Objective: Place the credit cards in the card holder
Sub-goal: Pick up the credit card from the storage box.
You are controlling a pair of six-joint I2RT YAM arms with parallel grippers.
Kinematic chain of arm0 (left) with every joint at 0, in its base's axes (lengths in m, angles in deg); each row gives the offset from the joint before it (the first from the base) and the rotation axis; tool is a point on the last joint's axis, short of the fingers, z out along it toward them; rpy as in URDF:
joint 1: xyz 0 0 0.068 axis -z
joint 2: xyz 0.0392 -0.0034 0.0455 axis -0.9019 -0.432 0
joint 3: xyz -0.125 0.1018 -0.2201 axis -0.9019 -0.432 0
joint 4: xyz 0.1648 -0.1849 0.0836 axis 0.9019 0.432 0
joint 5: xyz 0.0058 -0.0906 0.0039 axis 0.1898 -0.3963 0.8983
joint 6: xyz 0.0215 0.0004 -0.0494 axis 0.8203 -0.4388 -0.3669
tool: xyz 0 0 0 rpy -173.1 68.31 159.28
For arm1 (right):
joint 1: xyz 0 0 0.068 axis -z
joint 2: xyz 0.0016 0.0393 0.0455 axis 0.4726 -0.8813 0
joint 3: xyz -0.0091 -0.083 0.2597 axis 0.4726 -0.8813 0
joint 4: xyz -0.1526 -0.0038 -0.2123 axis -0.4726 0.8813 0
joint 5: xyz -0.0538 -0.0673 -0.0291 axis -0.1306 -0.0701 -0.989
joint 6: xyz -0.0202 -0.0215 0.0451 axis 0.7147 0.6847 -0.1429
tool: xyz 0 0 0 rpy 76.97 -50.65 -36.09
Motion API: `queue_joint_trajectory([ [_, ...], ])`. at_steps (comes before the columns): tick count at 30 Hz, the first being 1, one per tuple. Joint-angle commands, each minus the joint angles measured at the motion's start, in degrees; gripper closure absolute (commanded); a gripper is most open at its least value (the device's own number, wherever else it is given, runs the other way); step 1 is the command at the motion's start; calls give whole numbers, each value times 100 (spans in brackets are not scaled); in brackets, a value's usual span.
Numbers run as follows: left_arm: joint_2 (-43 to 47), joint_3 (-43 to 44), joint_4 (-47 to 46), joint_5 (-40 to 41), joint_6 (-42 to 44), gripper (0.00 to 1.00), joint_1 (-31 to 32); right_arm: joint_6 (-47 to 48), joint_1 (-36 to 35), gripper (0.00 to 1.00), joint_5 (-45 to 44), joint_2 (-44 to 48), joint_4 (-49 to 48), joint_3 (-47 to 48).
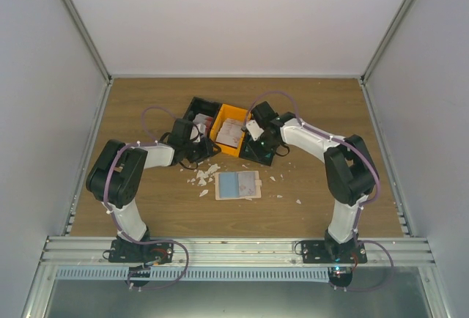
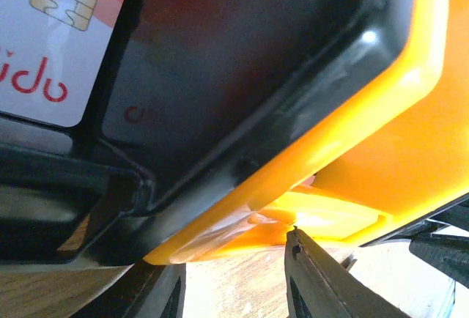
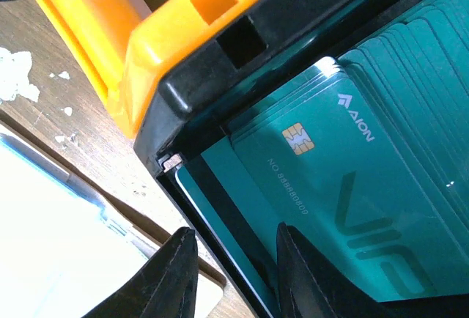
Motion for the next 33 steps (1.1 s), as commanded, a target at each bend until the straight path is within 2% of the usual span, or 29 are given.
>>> queue_joint_trajectory([
  [1,-11,153,-183,50,18,60,42,-51,-27,69,148,189,79,-56],
  [11,34,153,-165,36,45,60,38,50,-23,65,-173,-93,-26,39],
  [18,104,127,-162,23,50,59,40,59,-23,84,-287,34,-31,97],
  [25,134,93,-188,-53,33,56,51,-64,-26,96,-610,318,-108,88],
  [28,178,61,-212,-101,18,54,58,-144,-28,99,-782,419,-150,109],
  [33,328,12,-243,-161,5,51,67,-266,-20,100,-794,669,-270,166],
])
